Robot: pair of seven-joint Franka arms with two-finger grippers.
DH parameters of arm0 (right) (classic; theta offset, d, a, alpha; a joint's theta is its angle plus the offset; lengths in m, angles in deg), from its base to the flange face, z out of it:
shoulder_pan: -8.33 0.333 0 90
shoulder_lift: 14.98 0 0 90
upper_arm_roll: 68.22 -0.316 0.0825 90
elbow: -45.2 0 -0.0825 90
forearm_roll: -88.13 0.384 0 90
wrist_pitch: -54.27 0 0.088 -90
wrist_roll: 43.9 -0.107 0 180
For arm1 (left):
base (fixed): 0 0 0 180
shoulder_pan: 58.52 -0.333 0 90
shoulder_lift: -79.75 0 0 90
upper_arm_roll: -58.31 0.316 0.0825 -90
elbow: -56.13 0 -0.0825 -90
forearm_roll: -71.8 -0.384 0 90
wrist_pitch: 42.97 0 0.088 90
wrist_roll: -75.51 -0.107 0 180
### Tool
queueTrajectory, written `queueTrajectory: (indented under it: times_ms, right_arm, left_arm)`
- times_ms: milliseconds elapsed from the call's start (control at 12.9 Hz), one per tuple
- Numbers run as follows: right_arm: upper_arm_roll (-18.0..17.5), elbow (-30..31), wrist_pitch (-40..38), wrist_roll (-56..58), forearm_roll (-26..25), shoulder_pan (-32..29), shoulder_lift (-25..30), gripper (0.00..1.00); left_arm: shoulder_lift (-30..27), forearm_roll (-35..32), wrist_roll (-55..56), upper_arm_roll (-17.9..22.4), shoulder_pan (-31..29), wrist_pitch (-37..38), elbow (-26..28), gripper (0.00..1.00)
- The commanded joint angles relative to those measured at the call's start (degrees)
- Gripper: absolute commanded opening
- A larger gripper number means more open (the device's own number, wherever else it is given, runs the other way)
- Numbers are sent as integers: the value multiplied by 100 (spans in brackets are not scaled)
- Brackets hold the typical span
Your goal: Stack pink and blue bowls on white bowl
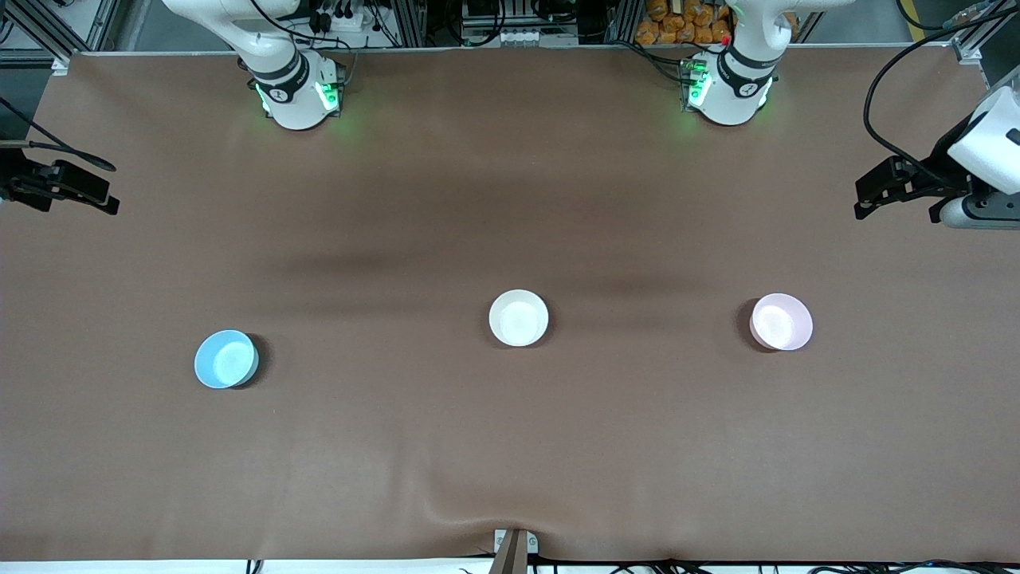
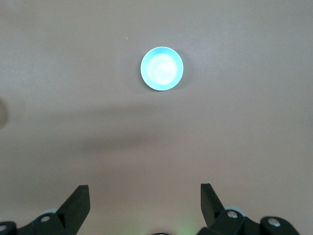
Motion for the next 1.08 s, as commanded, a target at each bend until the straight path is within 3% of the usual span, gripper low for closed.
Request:
queueTrajectory:
  times_ms: [0, 618, 1004]
  right_arm:
    - [27, -128, -87, -68, -124, 8, 24, 100]
    - [28, -136, -78, -68, -133, -1, 24, 100]
    - [19, -136, -60, -68, -133, 17, 24, 100]
  left_arm:
    - [-20, -38, -56, -14, -18, 124, -108, 100]
    - [93, -20, -109, 12, -123, 168, 77, 100]
    - [418, -29, -152, 30, -387, -824, 788, 100]
